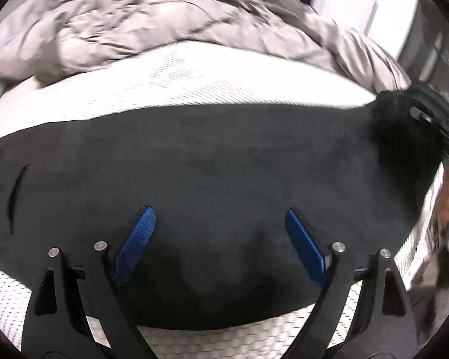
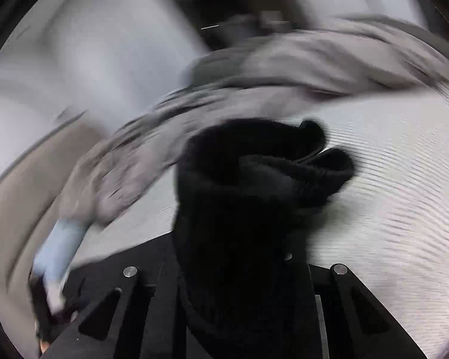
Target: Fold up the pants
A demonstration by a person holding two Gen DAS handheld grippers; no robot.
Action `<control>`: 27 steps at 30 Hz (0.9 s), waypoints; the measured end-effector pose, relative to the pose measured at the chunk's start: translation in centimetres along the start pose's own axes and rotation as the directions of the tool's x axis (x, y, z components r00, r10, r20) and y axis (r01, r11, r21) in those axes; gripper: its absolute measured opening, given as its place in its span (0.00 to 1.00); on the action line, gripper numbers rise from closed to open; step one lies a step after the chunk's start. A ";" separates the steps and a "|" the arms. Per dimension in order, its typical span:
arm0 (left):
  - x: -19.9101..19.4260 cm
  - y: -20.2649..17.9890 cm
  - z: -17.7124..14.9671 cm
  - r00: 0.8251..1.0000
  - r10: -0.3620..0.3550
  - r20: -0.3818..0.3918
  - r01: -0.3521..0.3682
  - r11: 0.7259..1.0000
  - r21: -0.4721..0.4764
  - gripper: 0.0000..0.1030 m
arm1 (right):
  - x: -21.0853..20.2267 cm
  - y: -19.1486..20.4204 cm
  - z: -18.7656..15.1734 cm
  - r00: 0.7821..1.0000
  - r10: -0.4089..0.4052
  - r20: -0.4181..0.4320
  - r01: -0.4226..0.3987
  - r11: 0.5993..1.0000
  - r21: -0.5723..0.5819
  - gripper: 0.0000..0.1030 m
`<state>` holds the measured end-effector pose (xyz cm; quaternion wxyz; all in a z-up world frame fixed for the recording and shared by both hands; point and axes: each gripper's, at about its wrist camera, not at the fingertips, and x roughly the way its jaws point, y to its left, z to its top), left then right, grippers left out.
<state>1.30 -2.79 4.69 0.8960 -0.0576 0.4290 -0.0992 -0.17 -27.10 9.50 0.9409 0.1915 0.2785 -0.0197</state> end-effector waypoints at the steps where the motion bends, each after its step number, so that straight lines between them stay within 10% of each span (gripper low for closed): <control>1: -0.3 1.2 0.2 1.000 0.013 0.012 -0.013 1.000 -0.027 0.85 | 1.0 2.7 -0.4 0.997 0.066 -0.043 -0.068 0.996 -0.062 0.27; 4: -1.1 4.6 0.4 0.999 0.035 0.033 -0.030 0.991 -0.128 0.85 | 4.3 9.8 -3.1 0.943 0.242 -0.229 -0.290 0.934 -0.207 0.64; 8: -1.8 7.3 0.3 0.999 0.023 0.044 -0.014 0.980 -0.198 0.85 | 5.8 13.3 -7.0 0.838 0.290 -0.462 -0.453 0.842 -0.293 0.67; 13: -0.9 5.7 0.6 0.997 -0.059 0.040 0.064 0.986 -0.157 0.84 | 2.5 8.9 -6.0 0.894 0.261 -0.364 -0.373 0.884 -0.283 0.72; 16: 0.5 2.3 0.1 0.995 -0.103 -0.013 0.102 0.992 -0.071 0.85 | 2.1 5.2 -5.8 0.949 0.093 -0.302 -0.177 0.948 -0.265 0.76; 21: 2.6 -2.7 -2.2 0.994 0.016 -0.109 0.010 0.972 0.234 0.84 | 5.2 0.8 -7.8 0.896 -0.166 -0.411 0.051 0.960 -0.277 0.76; 27: 1.4 -0.6 -0.3 0.976 -0.196 -0.090 0.202 0.977 0.063 0.81 | 3.8 -0.2 -7.8 0.910 -0.140 -0.390 0.035 0.964 -0.264 0.77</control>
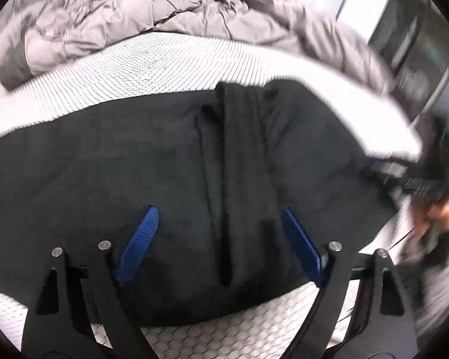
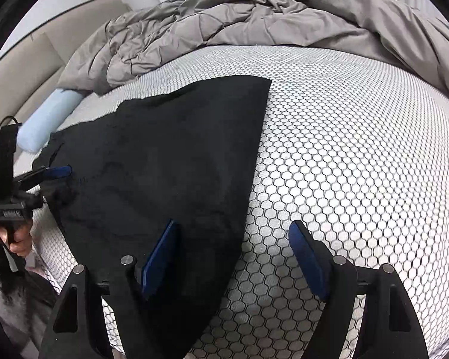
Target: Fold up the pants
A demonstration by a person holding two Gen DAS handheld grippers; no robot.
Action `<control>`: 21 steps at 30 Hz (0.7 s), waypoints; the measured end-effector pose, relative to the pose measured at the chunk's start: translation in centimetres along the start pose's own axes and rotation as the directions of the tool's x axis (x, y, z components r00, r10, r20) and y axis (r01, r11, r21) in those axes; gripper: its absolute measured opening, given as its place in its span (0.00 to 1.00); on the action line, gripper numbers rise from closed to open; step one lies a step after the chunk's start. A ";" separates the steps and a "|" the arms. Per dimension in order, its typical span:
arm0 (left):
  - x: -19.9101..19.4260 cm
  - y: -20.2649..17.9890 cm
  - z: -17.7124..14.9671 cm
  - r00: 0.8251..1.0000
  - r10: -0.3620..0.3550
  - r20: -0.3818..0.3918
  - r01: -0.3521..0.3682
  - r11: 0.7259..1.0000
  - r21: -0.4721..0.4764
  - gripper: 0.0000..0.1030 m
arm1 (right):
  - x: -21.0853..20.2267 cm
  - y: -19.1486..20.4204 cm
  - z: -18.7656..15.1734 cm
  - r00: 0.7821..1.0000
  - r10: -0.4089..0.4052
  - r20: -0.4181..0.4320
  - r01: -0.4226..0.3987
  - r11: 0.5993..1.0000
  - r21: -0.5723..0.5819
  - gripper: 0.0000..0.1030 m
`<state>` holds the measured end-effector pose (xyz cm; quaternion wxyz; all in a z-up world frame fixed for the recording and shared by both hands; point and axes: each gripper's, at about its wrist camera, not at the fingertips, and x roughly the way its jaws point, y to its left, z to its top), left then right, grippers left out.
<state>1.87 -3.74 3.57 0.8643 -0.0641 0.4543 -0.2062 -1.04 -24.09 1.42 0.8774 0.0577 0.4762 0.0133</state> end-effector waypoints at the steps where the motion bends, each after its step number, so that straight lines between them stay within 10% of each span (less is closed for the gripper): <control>1: 0.4 0.5 0.6 0.999 -0.044 -0.012 0.044 0.998 -0.034 0.80 | -0.3 0.0 -0.3 1.000 0.005 -0.003 -0.005 1.000 0.003 0.77; 8: 6.0 2.7 3.3 0.966 -0.246 -0.083 0.221 0.947 -0.233 0.66 | 2.6 0.1 1.4 0.996 0.091 -0.005 -0.090 0.991 0.095 0.77; 16: 8.0 3.4 4.1 0.967 -0.238 -0.086 0.203 0.934 -0.295 0.46 | 4.0 2.5 2.6 0.998 0.064 -0.023 -0.063 0.997 0.035 0.78; 21: 7.9 4.5 3.4 0.938 -0.332 -0.098 0.284 0.900 -0.330 0.42 | 4.0 2.4 2.3 0.998 0.067 -0.023 -0.066 0.997 0.032 0.78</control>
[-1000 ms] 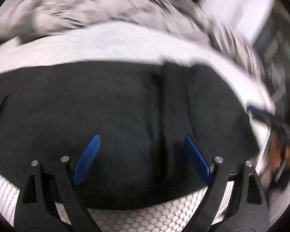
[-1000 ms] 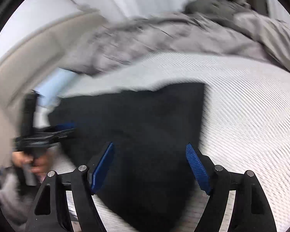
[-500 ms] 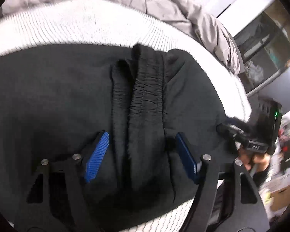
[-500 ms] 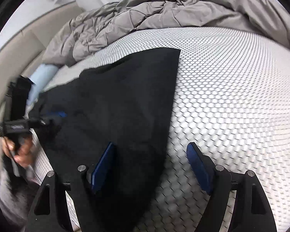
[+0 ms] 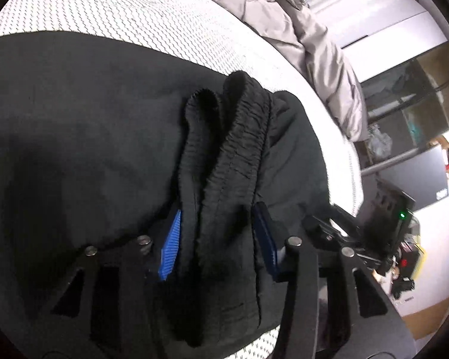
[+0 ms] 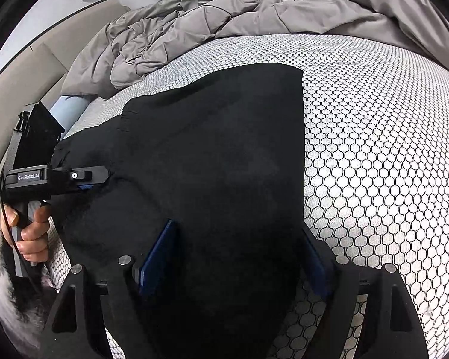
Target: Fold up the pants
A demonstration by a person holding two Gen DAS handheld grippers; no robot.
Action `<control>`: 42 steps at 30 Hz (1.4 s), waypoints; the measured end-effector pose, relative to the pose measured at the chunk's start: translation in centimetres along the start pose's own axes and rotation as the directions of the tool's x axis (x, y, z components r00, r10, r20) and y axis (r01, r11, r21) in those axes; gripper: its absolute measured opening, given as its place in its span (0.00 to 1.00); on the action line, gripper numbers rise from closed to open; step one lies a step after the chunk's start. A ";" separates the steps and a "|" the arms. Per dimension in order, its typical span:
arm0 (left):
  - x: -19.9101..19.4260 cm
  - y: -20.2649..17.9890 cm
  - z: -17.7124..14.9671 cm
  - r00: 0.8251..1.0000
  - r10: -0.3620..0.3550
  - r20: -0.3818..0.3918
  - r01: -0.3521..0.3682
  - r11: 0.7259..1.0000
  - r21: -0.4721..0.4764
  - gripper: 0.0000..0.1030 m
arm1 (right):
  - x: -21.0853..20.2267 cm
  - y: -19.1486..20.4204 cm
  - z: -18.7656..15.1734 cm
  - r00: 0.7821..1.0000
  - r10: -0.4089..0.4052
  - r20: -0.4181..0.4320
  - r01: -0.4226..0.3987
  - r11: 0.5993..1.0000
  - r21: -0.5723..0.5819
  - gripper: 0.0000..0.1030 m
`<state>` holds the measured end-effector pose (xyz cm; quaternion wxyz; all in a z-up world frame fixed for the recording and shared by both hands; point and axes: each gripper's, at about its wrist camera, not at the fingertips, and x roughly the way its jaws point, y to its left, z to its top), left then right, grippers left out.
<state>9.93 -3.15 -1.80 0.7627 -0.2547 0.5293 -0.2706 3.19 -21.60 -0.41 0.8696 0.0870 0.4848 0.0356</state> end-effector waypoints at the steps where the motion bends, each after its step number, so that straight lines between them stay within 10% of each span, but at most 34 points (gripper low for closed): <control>1: -0.1 0.1 -0.1 1.000 -0.007 -0.003 0.007 1.000 0.006 0.42 | 0.0 0.1 -0.1 1.000 -0.004 0.002 0.004 1.000 -0.006 0.78; 9: -0.6 -1.3 -1.0 0.990 0.084 0.116 -0.087 0.996 0.012 0.12 | -0.2 -0.1 -0.2 1.000 -0.004 0.001 0.004 1.000 0.001 0.78; 16: -6.1 -3.2 -1.5 0.956 0.093 0.276 -0.110 0.993 0.046 0.07 | -1.9 -0.5 0.3 0.998 0.047 0.030 -0.048 0.997 0.053 0.79; 22: -10.2 2.4 -2.8 0.891 0.347 0.293 -0.345 0.937 -0.058 0.09 | -2.7 -0.2 0.1 0.997 0.065 0.048 -0.068 0.996 0.059 0.81; 26: -9.8 5.3 -3.1 0.916 0.306 0.258 -0.289 0.952 -0.103 0.14 | -1.9 -0.3 0.0 0.998 0.057 0.011 -0.058 0.996 0.068 0.81; 32: -11.5 3.2 -3.4 0.904 0.275 0.329 -0.273 0.961 -0.054 0.09 | -2.3 -0.6 -0.4 0.998 0.053 0.019 -0.054 0.996 0.074 0.81; 39: -11.4 4.5 -2.8 0.898 0.359 0.256 -0.339 0.933 -0.119 0.27 | -3.0 -0.9 -1.1 0.996 0.087 0.012 -0.087 0.992 0.091 0.81; 42: -13.1 2.7 -3.9 0.848 0.402 0.345 -0.398 0.913 -0.085 0.49 | -3.9 -0.8 -1.9 0.983 0.181 0.000 -0.180 0.978 0.101 0.79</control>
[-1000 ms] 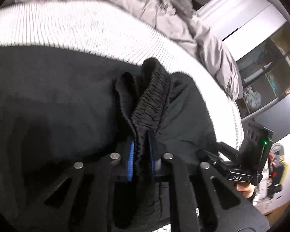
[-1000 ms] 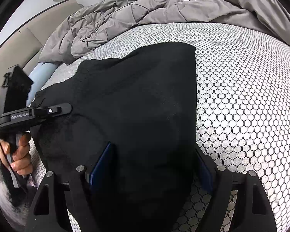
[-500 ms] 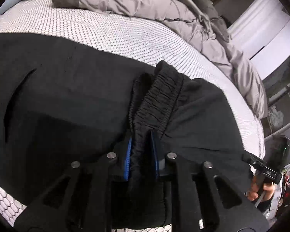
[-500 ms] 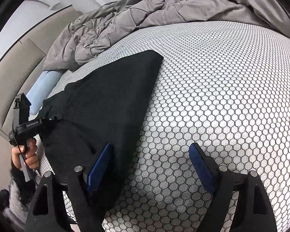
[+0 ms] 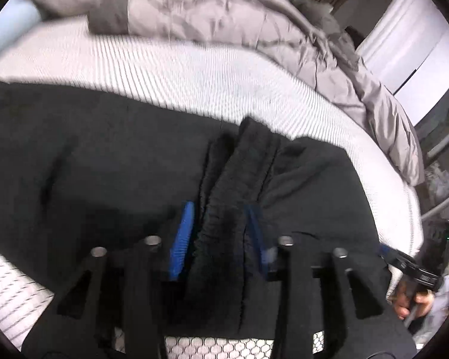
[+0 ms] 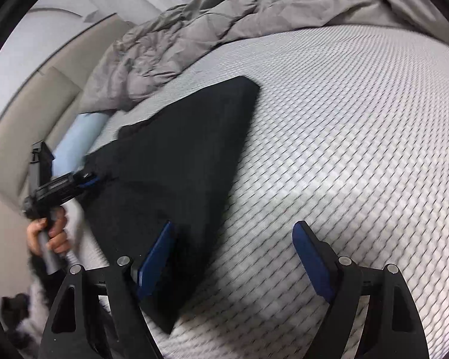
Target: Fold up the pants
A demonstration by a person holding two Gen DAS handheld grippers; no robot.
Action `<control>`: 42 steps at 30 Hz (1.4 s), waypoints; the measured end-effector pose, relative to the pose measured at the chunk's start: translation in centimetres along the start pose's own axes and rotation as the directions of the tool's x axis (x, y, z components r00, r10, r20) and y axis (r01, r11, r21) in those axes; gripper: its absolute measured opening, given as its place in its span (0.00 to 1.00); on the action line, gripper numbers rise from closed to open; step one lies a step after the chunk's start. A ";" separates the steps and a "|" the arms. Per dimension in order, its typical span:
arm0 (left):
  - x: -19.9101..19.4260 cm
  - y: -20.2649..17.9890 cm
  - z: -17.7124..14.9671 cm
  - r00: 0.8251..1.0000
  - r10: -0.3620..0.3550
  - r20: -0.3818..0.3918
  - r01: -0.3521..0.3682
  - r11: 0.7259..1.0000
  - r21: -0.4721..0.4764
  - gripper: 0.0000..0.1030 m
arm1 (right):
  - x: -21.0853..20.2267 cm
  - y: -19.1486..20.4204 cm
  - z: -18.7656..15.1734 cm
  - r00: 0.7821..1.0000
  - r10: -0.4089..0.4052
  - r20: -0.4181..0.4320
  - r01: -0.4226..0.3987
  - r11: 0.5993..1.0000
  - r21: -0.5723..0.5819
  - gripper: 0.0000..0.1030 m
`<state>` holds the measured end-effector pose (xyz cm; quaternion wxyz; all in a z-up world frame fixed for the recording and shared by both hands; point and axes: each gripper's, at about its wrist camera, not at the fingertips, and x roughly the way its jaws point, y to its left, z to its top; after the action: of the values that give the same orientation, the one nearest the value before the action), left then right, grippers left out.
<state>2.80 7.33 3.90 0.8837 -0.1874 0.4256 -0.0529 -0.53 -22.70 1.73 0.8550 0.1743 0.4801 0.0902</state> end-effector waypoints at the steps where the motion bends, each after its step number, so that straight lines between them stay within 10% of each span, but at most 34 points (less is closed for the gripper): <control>1: -1.0 -0.5 -0.4 0.999 0.006 0.038 -0.006 1.000 0.017 0.56 | -0.3 0.2 -0.5 0.999 0.047 -0.011 -0.047 0.999 -0.006 0.77; 5: -2.6 -4.7 -1.3 0.989 -0.102 0.109 0.093 0.992 0.087 0.73 | 0.3 1.1 -2.4 0.991 0.116 -0.061 -0.116 0.993 -0.007 0.53; 9: 1.5 -11.9 -3.8 0.968 -0.240 -0.065 0.249 0.948 0.201 0.73 | 1.5 1.0 -3.2 0.984 0.158 -0.083 -0.155 0.987 0.038 0.24; 13: 6.2 -17.1 -6.3 0.948 -0.212 -0.238 0.272 0.926 0.262 0.72 | 1.2 1.3 -3.6 0.985 0.156 -0.076 -0.154 0.988 0.026 0.14; 16: 7.9 -18.7 -6.6 0.973 -0.107 -0.205 0.173 0.925 0.339 0.72 | 0.6 2.2 -4.9 0.984 0.149 -0.096 -0.153 0.988 -0.029 0.06; 21: 8.2 -17.5 -5.3 0.968 -0.136 -0.210 0.182 0.960 0.214 0.72 | -1.0 3.7 -7.1 0.974 0.141 -0.178 -0.174 0.966 -0.190 0.07; 26: 3.9 -18.1 -6.3 0.955 -0.241 -0.173 0.278 0.931 0.238 0.72 | -5.3 1.6 -5.1 0.986 0.165 -0.001 -0.164 0.980 -0.108 0.44; 31: 3.3 -22.0 -11.5 0.951 -0.204 -0.233 0.294 0.831 0.471 0.72 | -3.5 -0.1 -3.2 0.984 0.173 0.028 -0.174 0.984 0.042 0.44; 35: 3.9 -23.2 -14.9 0.985 -0.082 -0.153 0.161 0.759 0.631 0.73 | -0.4 -0.2 -1.9 0.988 0.154 0.001 -0.153 0.982 0.113 0.44; 42: 3.5 -22.0 -15.7 0.980 -0.094 -0.177 0.186 0.764 0.618 0.74 | 3.0 1.2 1.8 0.999 0.033 0.012 -0.033 0.999 0.014 0.12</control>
<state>-5.63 -18.36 0.71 0.8577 0.0924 0.4270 -0.2710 2.58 -20.96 0.70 0.8551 0.1886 0.4725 0.1000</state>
